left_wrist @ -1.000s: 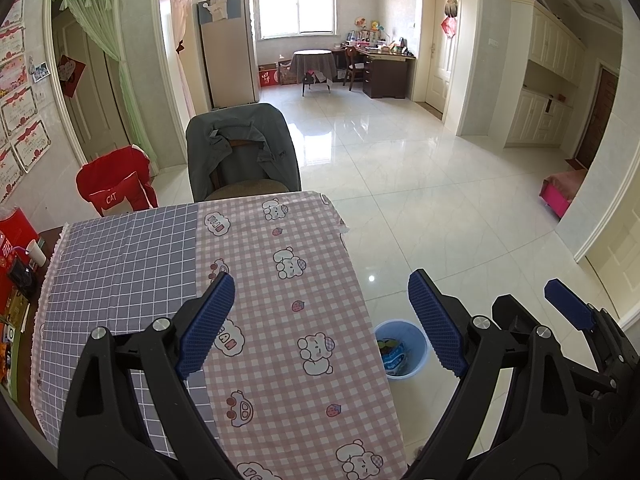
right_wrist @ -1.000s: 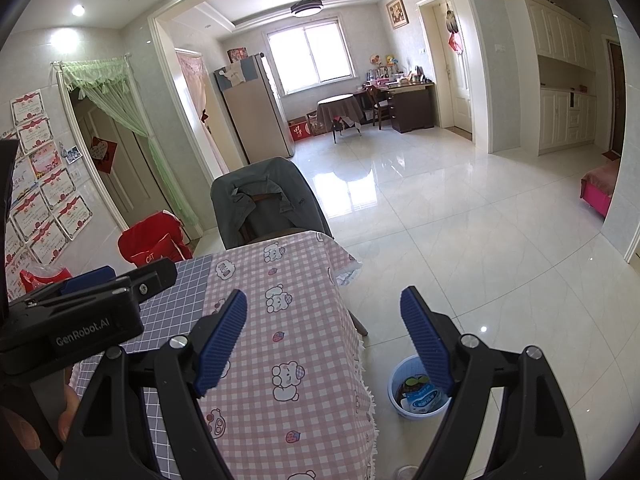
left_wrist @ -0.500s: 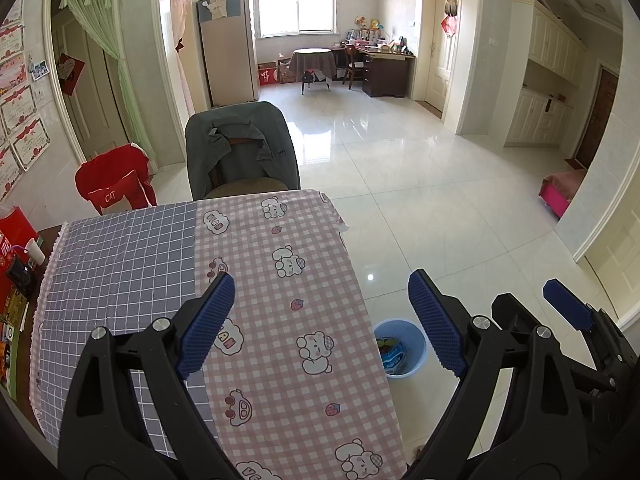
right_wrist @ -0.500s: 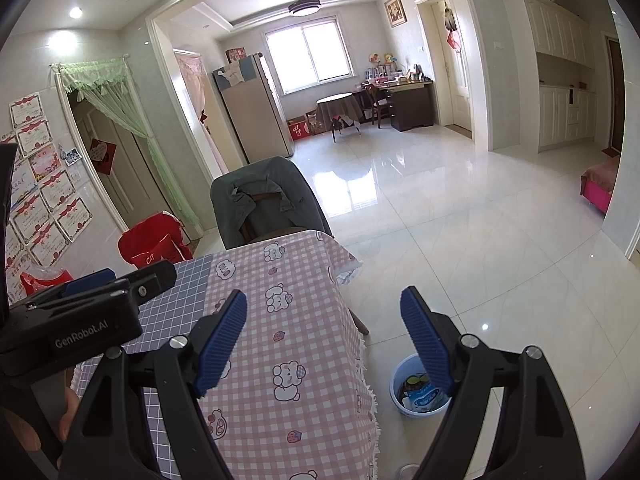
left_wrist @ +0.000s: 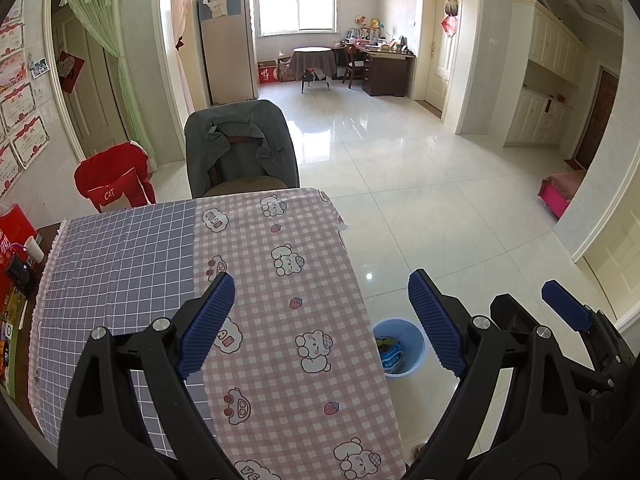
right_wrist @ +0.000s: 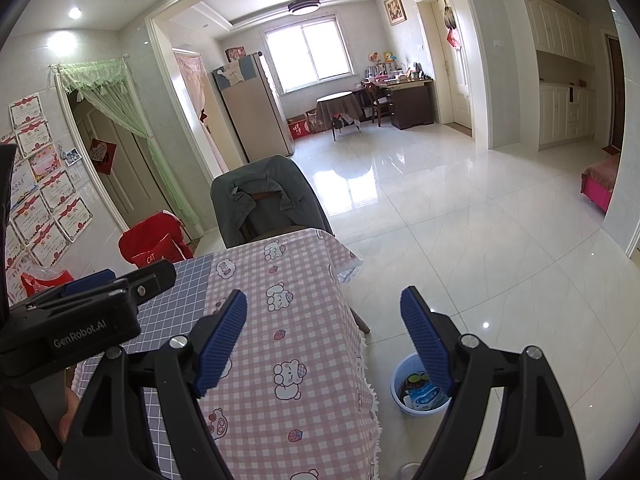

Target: Collect trash

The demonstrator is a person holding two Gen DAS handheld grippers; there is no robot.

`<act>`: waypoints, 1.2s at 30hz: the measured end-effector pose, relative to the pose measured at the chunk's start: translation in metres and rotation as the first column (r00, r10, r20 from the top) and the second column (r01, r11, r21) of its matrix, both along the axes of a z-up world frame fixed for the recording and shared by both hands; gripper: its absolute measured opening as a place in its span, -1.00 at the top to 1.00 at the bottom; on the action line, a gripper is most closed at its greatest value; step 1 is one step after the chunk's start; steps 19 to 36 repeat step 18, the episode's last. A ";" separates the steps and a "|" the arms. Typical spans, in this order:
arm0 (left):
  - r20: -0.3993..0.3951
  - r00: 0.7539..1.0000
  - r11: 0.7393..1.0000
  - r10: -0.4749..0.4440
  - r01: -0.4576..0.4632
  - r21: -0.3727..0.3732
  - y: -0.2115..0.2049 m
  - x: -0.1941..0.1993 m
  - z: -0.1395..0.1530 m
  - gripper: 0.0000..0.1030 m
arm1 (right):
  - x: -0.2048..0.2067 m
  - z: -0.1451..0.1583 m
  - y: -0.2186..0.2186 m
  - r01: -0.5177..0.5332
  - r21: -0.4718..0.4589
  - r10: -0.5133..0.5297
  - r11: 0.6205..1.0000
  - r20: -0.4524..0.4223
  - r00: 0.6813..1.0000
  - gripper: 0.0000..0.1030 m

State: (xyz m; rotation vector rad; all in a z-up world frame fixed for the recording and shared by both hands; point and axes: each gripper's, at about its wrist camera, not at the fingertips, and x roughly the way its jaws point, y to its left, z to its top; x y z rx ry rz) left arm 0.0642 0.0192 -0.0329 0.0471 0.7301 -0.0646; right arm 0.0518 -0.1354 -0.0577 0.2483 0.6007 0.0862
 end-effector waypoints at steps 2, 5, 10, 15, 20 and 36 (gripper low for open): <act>0.000 1.000 1.000 -0.001 0.001 -0.001 0.000 0.001 0.000 -0.69 | 0.000 0.000 0.000 0.001 0.000 -0.001 1.000 0.000 1.000 -0.51; -0.002 1.000 1.000 0.000 0.000 -0.004 -0.001 -0.001 -0.002 -0.69 | 0.001 0.000 0.000 -0.001 0.000 0.001 1.000 -0.001 1.000 -0.51; -0.003 1.000 1.000 0.000 0.000 -0.004 -0.002 -0.003 -0.003 -0.69 | 0.001 0.000 0.003 -0.004 0.001 0.004 1.000 -0.006 1.000 -0.51; -0.010 1.000 1.000 0.001 -0.001 -0.007 -0.004 -0.004 -0.005 -0.70 | 0.000 0.000 0.005 -0.003 0.003 0.003 1.000 -0.009 1.000 -0.51; -0.016 1.000 1.000 0.000 0.000 -0.009 -0.005 -0.004 -0.006 -0.70 | -0.001 0.000 0.005 -0.001 0.005 0.001 1.000 -0.011 1.000 -0.51; -0.016 1.000 1.000 0.000 0.000 -0.009 -0.005 -0.004 -0.006 -0.70 | -0.001 0.000 0.005 -0.001 0.005 0.001 1.000 -0.011 1.000 -0.51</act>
